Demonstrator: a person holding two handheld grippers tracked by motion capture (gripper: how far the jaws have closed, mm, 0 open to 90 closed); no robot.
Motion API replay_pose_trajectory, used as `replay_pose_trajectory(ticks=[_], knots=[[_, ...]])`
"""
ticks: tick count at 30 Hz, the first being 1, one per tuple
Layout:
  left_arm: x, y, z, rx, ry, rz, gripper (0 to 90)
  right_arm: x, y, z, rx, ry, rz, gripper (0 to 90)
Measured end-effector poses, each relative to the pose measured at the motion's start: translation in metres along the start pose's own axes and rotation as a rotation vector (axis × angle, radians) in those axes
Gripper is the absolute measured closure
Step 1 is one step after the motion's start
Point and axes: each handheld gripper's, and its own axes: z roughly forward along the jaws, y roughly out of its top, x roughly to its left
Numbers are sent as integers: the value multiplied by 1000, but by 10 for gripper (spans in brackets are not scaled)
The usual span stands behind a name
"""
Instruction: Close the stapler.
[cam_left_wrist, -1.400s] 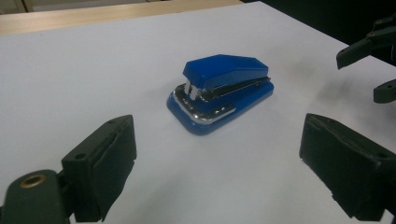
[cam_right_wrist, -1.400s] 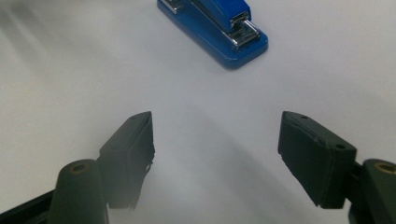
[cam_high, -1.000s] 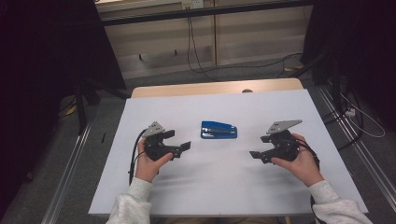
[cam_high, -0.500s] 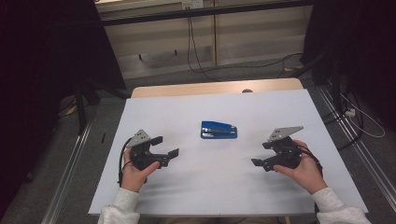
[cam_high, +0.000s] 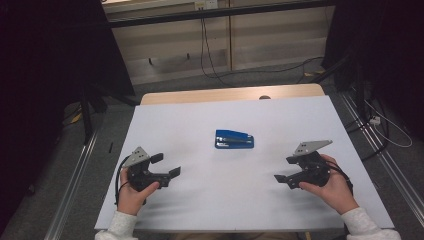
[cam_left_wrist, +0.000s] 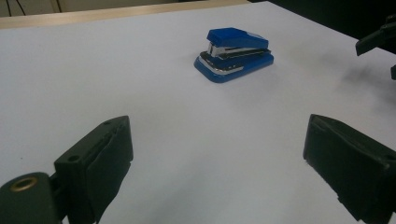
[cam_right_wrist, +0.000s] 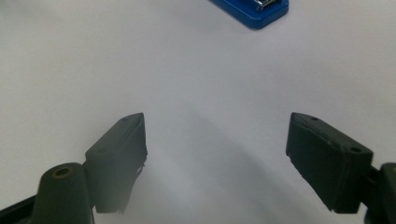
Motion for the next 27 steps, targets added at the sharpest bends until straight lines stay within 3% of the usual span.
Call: replay_pose_trajectory(ticks=[14,27], knots=[[6,-14,-22,-4,19,0,84,-2,-8,-7,-2,0,15,188],[7,-17,-22,-6,23,4,85,-1,-7,-3,14,-2,-6,187]])
